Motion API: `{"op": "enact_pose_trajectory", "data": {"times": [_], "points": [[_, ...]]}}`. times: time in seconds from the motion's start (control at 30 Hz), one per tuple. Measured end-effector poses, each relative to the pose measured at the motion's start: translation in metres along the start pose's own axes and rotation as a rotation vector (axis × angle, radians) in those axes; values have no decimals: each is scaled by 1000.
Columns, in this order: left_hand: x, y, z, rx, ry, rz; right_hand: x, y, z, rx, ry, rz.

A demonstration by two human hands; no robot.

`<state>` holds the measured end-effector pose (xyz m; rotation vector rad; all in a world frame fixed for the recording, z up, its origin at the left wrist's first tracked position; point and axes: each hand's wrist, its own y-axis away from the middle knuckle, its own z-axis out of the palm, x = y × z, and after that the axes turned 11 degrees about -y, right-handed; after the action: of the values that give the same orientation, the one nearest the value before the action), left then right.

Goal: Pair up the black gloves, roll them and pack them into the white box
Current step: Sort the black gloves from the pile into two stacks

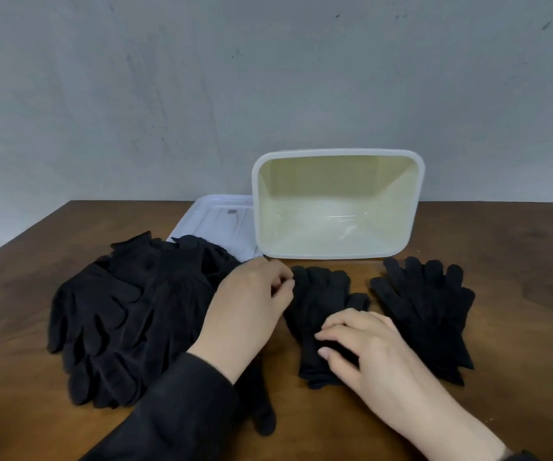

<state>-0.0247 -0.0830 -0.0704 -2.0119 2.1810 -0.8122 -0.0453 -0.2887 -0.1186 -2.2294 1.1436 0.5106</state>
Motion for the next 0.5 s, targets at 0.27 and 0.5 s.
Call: {"op": "enact_pose_trajectory", "data": {"times": [0.27, 0.5], "points": [[-92, -11, -50, 60, -328, -374, 2, -1, 1, -30, -21, 59], [-119, -15, -65, -114, -275, -355, 2, -1, 0, -38, -53, 79]]}}
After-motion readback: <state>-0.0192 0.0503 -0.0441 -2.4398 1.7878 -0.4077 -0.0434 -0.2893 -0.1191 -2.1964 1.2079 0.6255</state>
